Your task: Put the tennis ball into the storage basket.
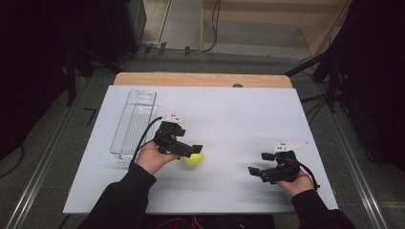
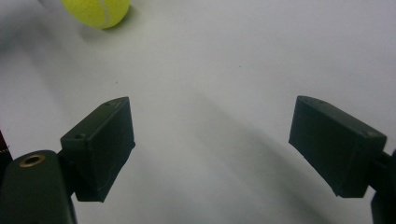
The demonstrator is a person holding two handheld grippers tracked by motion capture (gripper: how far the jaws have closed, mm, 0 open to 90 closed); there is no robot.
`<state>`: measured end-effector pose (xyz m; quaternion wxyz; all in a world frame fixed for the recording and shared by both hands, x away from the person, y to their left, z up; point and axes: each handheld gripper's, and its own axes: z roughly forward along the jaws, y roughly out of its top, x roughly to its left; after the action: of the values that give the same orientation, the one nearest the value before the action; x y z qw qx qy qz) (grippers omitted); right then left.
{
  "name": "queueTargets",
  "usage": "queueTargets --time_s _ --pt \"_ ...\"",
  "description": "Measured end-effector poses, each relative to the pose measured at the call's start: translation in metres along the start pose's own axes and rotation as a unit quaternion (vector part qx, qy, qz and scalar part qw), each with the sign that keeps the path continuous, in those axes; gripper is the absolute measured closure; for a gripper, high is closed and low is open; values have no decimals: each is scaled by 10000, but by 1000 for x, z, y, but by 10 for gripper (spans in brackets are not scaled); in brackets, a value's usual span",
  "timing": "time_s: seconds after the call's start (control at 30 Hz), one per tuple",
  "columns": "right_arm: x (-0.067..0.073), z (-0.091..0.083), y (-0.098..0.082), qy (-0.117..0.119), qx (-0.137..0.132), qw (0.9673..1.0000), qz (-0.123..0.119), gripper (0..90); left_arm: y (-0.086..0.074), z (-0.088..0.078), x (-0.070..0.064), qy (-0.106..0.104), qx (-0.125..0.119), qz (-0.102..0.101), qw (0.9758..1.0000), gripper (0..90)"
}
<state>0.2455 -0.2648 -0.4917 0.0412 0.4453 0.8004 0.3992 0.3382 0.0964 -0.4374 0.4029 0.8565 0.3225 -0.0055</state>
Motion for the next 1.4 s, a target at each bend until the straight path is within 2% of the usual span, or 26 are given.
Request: queueTargets --time_s 0.5,0.83,0.97,1.03,1.17,1.23,1.27,1.4 --pt "0 0 0 -4 11 10000 -16 123 -5 6 -1 41 6 31 10000 27" --pt "0 -1 0 -1 -3 10000 -36 123 -15 12 -2 92 74 79 9999 39" --pt "0 -1 0 -3 0 10000 -40 123 -19 17 -1 42 82 82 9999 42" --pt "0 -1 -1 -11 -1 10000 -34 123 -20 18 -1 44 108 73 9999 42" --pt "-1 -2 -1 -20 -18 10000 -21 123 -24 23 -3 111 256 182 9994 43" --pt "-1 -2 -1 -20 -14 10000 -28 123 -24 24 -3 92 260 199 9994 43" --pt "-1 -2 -1 -21 -12 10000 -21 123 -27 25 -3 5 234 163 9996 42" --pt "-1 -2 -1 -12 -7 10000 -2 123 -31 29 -3 1 327 178 9993 42"
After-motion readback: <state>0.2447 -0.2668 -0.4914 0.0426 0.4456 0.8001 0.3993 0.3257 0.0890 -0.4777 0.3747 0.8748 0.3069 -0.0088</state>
